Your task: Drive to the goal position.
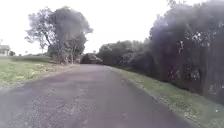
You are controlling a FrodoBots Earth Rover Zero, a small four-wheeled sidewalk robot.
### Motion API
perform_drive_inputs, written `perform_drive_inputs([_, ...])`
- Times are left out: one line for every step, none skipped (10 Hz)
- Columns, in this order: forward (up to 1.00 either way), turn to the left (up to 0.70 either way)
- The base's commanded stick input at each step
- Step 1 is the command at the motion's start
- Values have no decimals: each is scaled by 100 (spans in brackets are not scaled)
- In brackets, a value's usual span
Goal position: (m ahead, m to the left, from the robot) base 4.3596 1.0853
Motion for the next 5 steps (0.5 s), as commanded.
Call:
perform_drive_inputs([8,0])
perform_drive_inputs([8,0])
perform_drive_inputs([8,0])
perform_drive_inputs([8,0])
perform_drive_inputs([8,0])
